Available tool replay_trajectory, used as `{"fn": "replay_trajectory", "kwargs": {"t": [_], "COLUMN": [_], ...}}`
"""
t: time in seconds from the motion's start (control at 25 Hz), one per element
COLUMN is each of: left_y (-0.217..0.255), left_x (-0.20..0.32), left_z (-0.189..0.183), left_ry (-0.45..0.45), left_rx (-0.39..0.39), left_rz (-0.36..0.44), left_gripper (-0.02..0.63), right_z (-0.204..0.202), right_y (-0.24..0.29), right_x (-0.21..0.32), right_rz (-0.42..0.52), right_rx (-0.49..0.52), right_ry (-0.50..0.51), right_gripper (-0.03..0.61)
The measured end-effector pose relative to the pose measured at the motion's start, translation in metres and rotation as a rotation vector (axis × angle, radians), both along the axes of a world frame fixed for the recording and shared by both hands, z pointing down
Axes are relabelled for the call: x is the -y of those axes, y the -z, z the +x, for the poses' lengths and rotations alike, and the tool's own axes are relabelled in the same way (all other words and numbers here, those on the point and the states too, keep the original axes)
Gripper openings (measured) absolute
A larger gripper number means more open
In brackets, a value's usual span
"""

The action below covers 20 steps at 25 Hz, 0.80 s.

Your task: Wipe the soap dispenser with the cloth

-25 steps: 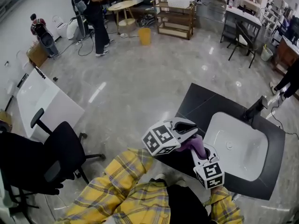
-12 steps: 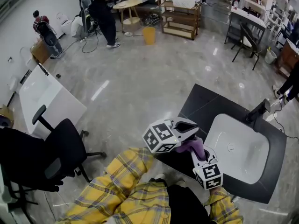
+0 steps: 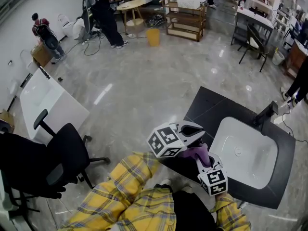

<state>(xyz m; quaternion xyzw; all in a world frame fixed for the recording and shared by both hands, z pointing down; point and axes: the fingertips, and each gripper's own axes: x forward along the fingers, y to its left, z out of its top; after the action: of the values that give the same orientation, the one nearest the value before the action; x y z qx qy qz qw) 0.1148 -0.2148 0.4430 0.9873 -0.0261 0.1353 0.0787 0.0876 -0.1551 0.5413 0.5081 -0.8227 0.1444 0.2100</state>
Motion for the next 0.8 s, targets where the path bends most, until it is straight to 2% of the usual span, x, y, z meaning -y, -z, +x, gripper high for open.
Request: {"fn": "replay_trajectory", "kwargs": {"t": [0.28, 0.52, 0.68, 0.8], "left_y": [0.001, 0.001, 0.005, 0.01], "left_x": [0.0, 0.001, 0.002, 0.003], "left_z": [0.0, 0.0, -0.003, -0.012], "left_ry": [0.018, 0.055, 0.109, 0.173], "left_rx": [-0.001, -0.008, -0.002, -0.02], "left_rz": [-0.003, 0.002, 0.01, -0.027], "left_gripper": [0.006, 0.008, 0.008, 0.009], "right_z": [-0.001, -0.001, 0.004, 0.012], "right_y": [-0.011, -0.024, -0.005, 0.008], "right_x": [-0.001, -0.003, -0.007, -0.018], "right_rz": [-0.064, -0.173, -0.124, -0.075], "right_rx": [0.012, 0.033, 0.108, 0.114], "right_ry": [-0.007, -0.008, -0.052, -0.076], "right_gripper": [0.037, 0.037, 0.037, 0.037]}}
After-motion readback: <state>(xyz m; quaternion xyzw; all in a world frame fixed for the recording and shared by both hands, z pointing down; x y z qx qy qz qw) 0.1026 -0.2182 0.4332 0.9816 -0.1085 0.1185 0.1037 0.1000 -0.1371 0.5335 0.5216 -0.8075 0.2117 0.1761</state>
